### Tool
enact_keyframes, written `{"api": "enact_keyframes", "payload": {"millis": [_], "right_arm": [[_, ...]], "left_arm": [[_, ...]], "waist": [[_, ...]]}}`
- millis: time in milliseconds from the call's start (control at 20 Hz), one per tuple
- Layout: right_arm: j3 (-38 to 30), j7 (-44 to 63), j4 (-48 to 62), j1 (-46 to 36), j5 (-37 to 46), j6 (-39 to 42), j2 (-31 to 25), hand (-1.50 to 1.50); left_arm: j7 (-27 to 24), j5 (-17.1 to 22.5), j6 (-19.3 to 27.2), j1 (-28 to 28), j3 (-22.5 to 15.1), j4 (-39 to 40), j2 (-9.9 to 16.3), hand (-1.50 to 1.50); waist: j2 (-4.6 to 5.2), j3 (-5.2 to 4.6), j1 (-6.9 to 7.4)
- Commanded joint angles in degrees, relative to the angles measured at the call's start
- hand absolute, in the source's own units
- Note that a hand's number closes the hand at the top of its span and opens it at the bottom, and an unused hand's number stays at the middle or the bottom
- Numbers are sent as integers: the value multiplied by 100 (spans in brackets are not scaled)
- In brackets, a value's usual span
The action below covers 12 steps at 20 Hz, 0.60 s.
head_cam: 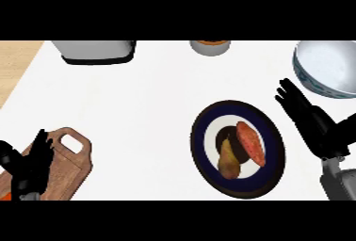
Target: Pick the sweet potato from the plate and place it in the bowl
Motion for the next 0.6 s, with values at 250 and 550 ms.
{"api": "enact_keyframes", "payload": {"millis": [250,550], "right_arm": [[599,-560,134,-901,-1687,2844,629,150],[-438,-2213,1871,-1094,-1536,4214,-31,-150]], "left_arm": [[-789,-939,-407,-1296,-521,-1051,744,0],[-720,-1221,-478,-1584,-912,-1211,682,0]], "waist": [[341,20,555],[423,-62,407]]}}
